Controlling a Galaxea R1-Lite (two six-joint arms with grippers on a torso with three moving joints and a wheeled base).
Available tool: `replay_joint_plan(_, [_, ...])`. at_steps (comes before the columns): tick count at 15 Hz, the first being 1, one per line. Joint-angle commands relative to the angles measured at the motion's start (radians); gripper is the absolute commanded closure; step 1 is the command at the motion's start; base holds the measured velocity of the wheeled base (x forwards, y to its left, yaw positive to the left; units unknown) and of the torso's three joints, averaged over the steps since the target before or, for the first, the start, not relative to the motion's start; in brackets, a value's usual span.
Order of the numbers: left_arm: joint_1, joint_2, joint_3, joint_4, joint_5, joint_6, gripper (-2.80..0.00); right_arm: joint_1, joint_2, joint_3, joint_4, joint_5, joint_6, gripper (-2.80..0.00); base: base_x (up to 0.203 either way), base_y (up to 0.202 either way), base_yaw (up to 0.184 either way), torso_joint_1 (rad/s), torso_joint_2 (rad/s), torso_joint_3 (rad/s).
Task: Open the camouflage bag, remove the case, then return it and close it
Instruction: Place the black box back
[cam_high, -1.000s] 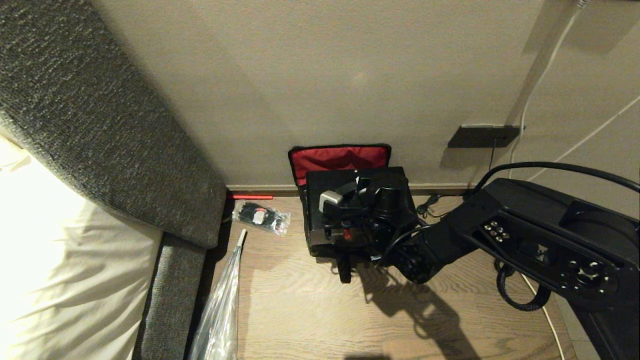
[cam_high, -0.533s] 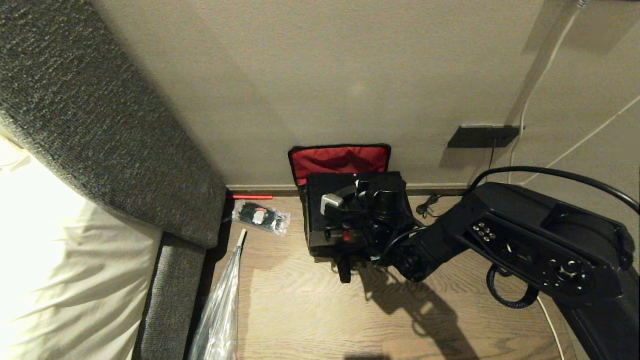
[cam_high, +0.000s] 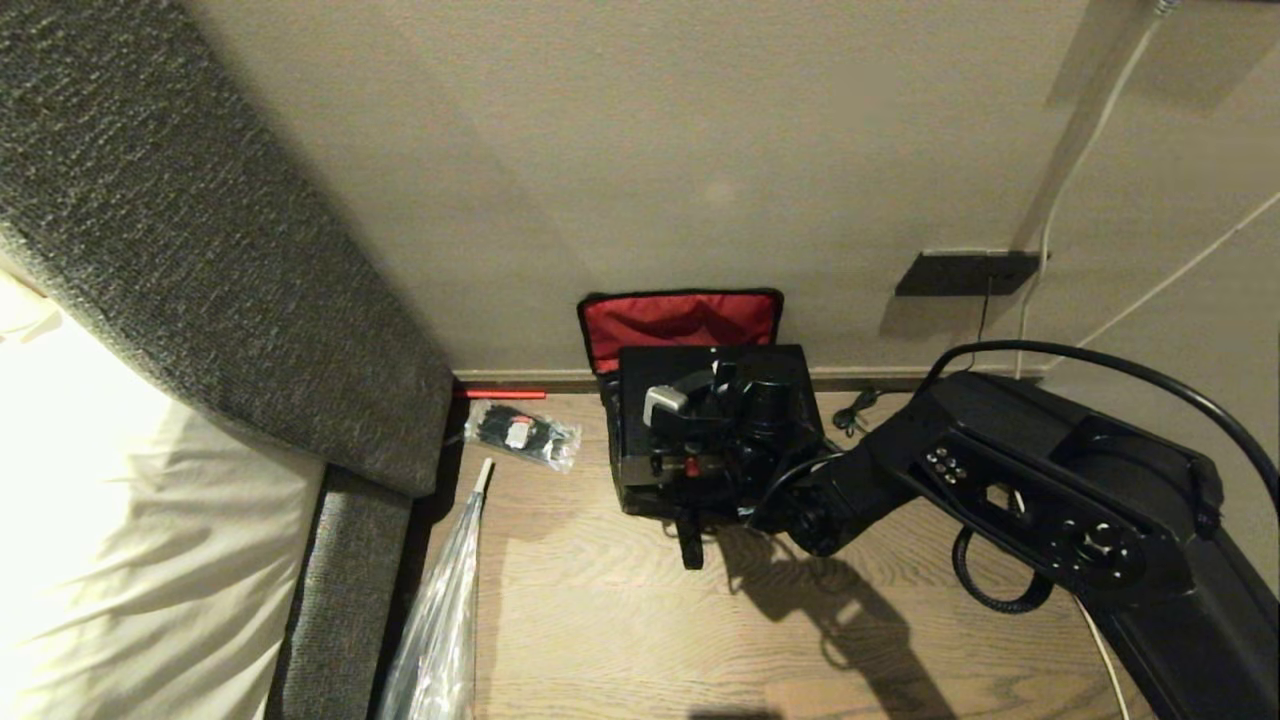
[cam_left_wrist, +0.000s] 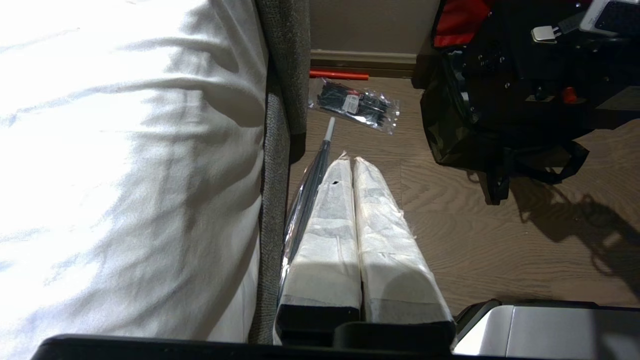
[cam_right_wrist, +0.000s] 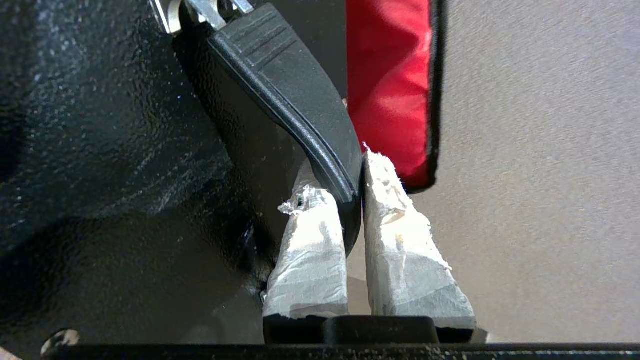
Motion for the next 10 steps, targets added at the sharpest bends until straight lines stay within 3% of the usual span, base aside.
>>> replay_joint_plan(1, [0.0,0.0,0.0,0.0,0.0,0.0,0.0,-0.005,0.0,-0.012,-0.006,-0.003,-0.01,0.0,0.0,0.0,0.0,0.0,0.0,0.0])
replay_joint_plan(10, [0.0,0.0,0.0,0.0,0.0,0.0,0.0,-0.019,0.026,-0.088,0.062,-0.005,0.009,0.0,0.0,0.0,0.0,0.0,0.0,0.0])
